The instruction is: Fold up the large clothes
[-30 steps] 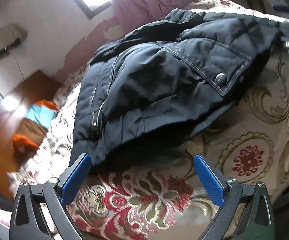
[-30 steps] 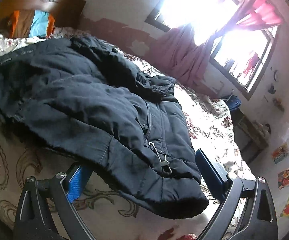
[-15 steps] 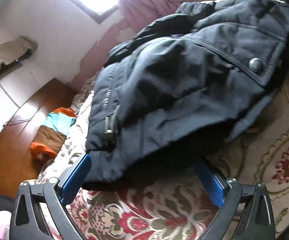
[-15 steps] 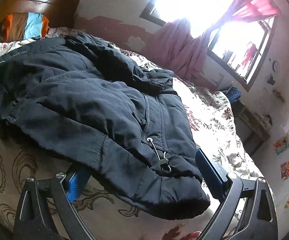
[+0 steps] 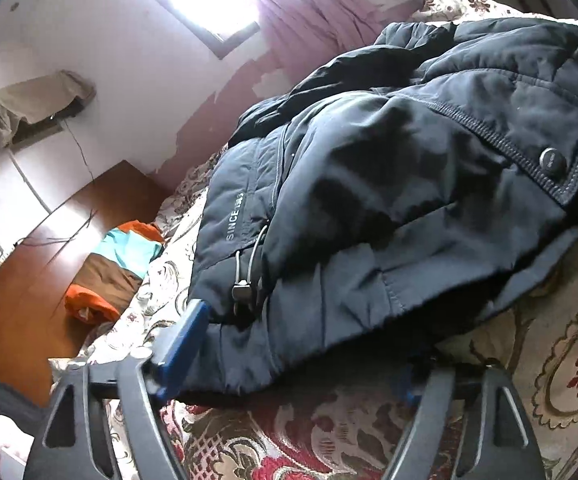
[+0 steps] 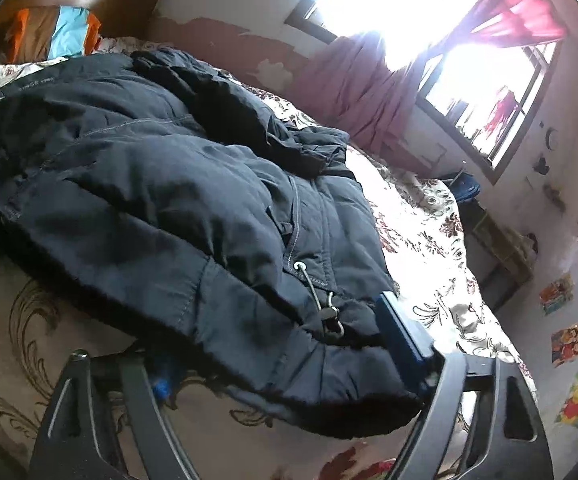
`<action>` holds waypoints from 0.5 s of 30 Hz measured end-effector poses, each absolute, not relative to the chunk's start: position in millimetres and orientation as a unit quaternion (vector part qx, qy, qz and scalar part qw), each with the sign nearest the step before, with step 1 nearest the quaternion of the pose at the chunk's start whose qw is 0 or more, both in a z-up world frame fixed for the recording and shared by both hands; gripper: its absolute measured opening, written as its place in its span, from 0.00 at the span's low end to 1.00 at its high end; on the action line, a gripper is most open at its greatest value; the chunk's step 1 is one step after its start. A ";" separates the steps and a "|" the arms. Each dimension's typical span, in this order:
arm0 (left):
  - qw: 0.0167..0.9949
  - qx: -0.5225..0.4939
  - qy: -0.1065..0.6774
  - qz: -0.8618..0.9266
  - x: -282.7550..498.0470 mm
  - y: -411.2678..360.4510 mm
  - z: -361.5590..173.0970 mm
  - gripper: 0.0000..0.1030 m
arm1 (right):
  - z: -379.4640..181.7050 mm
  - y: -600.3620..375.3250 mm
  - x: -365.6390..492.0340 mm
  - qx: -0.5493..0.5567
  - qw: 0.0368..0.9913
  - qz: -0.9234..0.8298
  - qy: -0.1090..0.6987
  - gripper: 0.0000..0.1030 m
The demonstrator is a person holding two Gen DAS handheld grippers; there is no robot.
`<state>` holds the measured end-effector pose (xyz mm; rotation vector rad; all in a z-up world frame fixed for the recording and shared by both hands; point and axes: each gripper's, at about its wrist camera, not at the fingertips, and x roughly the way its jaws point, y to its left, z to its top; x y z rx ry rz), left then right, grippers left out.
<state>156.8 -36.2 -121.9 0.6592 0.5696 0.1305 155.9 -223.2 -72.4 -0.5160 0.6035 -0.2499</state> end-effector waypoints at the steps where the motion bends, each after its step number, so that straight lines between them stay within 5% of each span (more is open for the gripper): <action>1: 0.905 0.317 0.277 0.062 158.0 -35.4 -122.0 0.66 | -74.0 -220.7 154.8 -0.260 0.912 -0.122 0.295 0.68; 3: 0.908 0.310 0.275 0.061 159.5 -33.1 -120.4 0.64 | -76.9 -217.5 153.1 -0.273 0.904 -0.130 0.301 0.67; 7: 0.910 0.305 0.273 0.062 159.8 -31.2 -118.1 0.44 | -77.4 -219.2 151.4 -0.278 0.894 -0.143 0.321 0.67; 11: 0.917 0.287 0.270 0.054 158.9 -27.5 -113.6 0.41 | -84.0 -222.4 153.4 -0.278 0.884 -0.157 0.341 0.66; 15: 0.920 0.281 0.267 0.049 158.7 -25.5 -110.9 0.37 | -81.0 -222.3 147.6 -0.274 0.891 -0.162 0.325 0.42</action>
